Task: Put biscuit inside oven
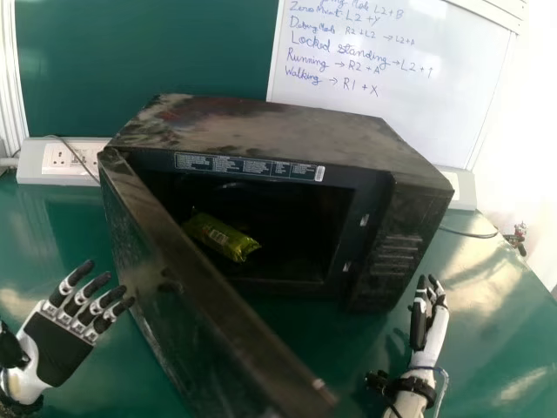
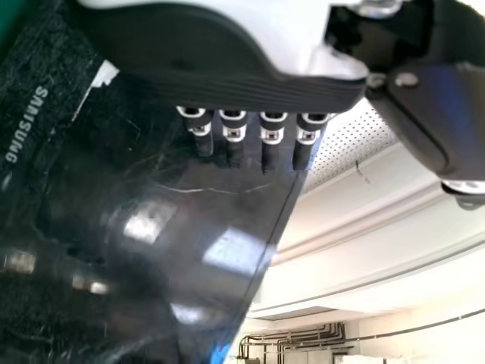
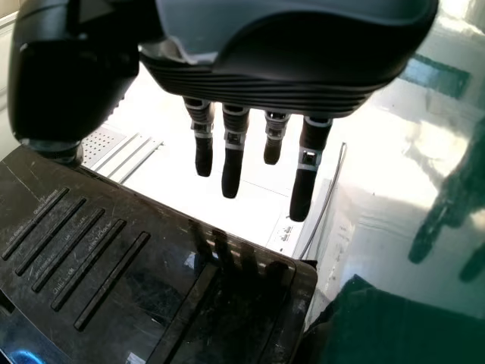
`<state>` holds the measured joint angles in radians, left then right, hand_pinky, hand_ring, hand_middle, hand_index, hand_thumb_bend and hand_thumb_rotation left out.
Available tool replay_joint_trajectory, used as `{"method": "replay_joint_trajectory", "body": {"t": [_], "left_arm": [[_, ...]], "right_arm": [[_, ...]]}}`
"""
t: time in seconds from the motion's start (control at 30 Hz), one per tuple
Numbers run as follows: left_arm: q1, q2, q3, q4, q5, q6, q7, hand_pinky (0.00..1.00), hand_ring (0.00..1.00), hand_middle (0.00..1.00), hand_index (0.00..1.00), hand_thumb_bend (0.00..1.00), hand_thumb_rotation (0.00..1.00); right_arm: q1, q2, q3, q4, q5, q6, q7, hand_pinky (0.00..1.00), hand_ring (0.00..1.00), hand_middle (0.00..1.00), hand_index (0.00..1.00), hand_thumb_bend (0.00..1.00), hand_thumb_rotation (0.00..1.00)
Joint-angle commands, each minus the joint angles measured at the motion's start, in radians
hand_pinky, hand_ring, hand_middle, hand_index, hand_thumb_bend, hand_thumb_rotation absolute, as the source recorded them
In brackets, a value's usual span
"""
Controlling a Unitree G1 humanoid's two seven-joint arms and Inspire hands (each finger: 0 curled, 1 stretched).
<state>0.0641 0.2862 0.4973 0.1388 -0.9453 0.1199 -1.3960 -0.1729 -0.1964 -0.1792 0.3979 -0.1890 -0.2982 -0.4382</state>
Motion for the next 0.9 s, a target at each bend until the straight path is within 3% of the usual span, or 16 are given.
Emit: {"method": "replay_joint_trajectory", "body": {"t": [0.0, 0.4, 0.6, 0.7, 0.8, 0.87], "left_arm": [[-0.011, 0.002, -0.009, 0.013, 0.011, -0.01, -0.006, 0.0, 0.27, 0.34, 0.21, 0.0, 0.78], [-0.023, 0.001, -0.024, 0.02, 0.014, -0.001, 0.009, 0.0, 0.26, 0.32, 0.18, 0.0, 0.81], [-0.034, -0.009, -0.04, 0.005, 0.06, -0.055, 0.035, 0.0, 0.28, 0.34, 0.21, 0.0, 0.8], [-0.039, -0.011, -0.055, 0.0, 0.112, -0.109, 0.065, 0.0, 0.28, 0.36, 0.24, 0.0, 0.72], [-0.041, -0.027, -0.067, -0.011, 0.19, -0.206, 0.132, 0.05, 0.3, 0.38, 0.32, 0.0, 0.48], [-0.042, -0.021, -0.083, -0.017, 0.216, -0.213, 0.166, 0.05, 0.31, 0.41, 0.37, 0.0, 0.27]], "right_arm": [[0.011, 0.011, 0.002, 0.003, -0.007, 0.009, -0.004, 0.64, 0.74, 0.83, 0.92, 0.83, 1.0], [0.013, 0.012, 0.0, 0.002, -0.003, 0.004, -0.005, 0.62, 0.74, 0.83, 0.9, 0.82, 1.0], [0.011, 0.009, -0.002, 0.013, -0.001, -0.006, -0.003, 0.63, 0.74, 0.83, 0.91, 0.82, 1.0], [0.009, 0.008, -0.003, 0.015, -0.006, -0.002, -0.009, 0.64, 0.74, 0.83, 0.91, 0.82, 1.0], [0.008, 0.01, -0.003, 0.012, -0.01, 0.004, -0.016, 0.63, 0.74, 0.83, 0.9, 0.83, 1.0], [0.008, 0.012, -0.005, 0.012, -0.008, 0.001, -0.02, 0.63, 0.74, 0.83, 0.89, 0.83, 1.0]]}}
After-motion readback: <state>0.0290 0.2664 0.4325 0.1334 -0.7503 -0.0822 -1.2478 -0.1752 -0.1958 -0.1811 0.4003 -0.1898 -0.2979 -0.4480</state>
